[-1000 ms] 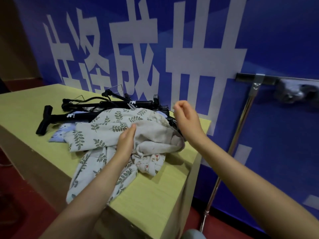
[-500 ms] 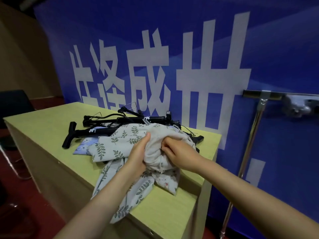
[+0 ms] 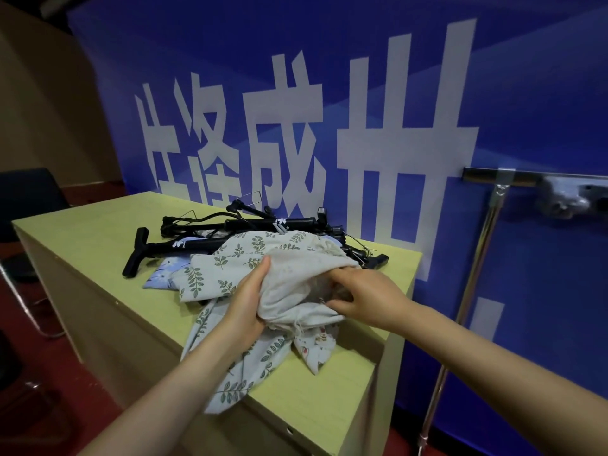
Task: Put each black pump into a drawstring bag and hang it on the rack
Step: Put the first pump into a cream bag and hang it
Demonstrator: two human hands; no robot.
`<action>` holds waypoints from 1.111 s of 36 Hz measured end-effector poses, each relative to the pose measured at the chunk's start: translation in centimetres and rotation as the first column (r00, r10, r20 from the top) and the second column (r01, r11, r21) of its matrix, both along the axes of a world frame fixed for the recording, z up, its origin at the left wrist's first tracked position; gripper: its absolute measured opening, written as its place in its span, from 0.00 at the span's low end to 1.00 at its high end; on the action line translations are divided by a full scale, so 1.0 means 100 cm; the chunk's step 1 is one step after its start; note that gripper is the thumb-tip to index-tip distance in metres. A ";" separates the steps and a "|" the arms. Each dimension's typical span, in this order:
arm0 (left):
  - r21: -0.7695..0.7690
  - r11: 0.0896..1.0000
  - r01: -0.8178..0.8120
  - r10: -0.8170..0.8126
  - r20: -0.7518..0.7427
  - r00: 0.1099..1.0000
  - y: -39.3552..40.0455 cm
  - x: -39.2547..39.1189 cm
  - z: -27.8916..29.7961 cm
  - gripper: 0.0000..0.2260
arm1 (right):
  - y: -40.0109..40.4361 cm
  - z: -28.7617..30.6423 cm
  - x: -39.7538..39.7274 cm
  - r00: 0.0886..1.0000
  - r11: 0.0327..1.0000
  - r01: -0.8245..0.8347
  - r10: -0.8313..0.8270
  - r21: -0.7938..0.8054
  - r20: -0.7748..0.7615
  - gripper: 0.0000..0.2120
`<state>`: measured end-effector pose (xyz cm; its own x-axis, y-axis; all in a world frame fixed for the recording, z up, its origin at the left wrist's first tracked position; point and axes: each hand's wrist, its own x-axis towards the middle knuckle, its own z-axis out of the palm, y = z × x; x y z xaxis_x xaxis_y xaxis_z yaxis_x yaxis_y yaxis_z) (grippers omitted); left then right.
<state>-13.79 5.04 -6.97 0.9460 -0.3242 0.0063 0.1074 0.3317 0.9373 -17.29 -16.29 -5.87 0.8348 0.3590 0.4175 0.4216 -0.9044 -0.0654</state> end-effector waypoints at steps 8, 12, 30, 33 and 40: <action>-0.028 0.997 -0.070 0.070 -0.001 0.998 -0.001 0.004 0.002 0.26 | -0.014 0.006 -0.017 1.000 1.000 -0.012 0.012 0.001 0.000 0.18; -0.108 0.985 -0.136 0.132 -0.040 0.990 0.002 0.006 0.017 0.18 | -0.028 0.012 -0.015 0.998 0.999 0.026 -0.025 0.022 -0.055 0.22; -0.016 0.859 -0.512 0.446 0.515 0.732 0.003 0.033 0.182 0.12 | 0.017 0.135 0.029 0.987 0.849 -0.154 0.109 0.505 0.117 0.15; 0.070 0.760 -0.647 0.471 0.626 0.621 0.012 0.044 0.188 0.10 | 0.019 0.133 0.041 0.977 0.975 -0.101 0.060 0.200 0.204 0.13; 0.284 0.578 -0.765 0.177 0.872 0.457 0.022 0.076 0.167 0.10 | 0.020 0.104 0.068 0.986 0.968 -0.105 0.131 0.229 -0.100 0.15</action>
<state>-6.18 7.29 9.70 0.6776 -0.0245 0.7351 -0.6294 -0.5362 0.5624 -10.46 -14.25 4.55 0.8386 0.3669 0.4027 0.5026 -0.8061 -0.3123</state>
